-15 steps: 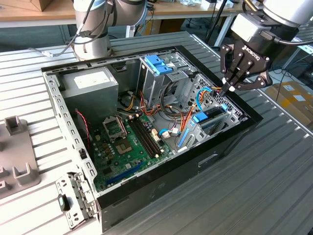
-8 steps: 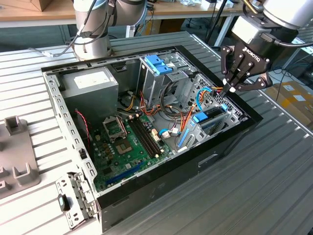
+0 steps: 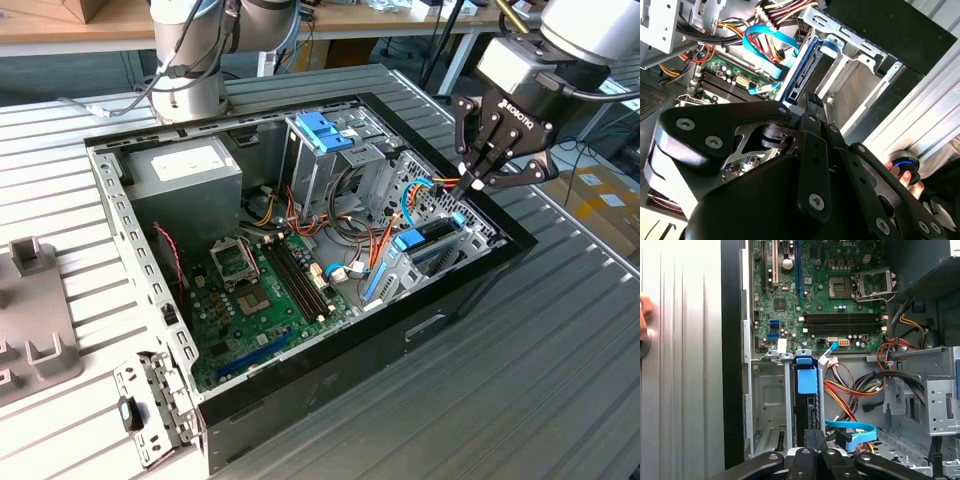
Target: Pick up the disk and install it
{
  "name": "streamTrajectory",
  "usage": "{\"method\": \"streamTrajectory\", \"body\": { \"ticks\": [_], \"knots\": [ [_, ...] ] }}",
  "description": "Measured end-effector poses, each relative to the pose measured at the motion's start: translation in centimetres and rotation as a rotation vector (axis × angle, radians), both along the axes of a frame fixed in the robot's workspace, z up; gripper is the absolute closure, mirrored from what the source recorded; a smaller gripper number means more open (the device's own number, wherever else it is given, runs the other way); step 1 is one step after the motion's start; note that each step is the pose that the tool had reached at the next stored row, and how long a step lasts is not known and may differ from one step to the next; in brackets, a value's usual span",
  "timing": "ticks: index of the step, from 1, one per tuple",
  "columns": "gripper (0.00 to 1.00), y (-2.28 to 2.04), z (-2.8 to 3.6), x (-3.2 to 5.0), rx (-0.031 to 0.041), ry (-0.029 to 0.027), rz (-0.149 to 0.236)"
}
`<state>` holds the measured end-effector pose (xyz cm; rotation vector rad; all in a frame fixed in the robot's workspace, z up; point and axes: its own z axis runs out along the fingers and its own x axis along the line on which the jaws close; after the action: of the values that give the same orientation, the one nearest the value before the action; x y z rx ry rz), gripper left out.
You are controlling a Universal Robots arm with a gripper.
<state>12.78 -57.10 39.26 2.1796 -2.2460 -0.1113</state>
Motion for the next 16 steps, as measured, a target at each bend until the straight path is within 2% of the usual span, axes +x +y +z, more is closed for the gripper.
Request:
{"method": "streamTrajectory", "body": {
  "ticks": [16],
  "knots": [
    [0.89, 0.00, -0.68, 1.50, 0.0000, 0.0033, 0.000]
  ]
}}
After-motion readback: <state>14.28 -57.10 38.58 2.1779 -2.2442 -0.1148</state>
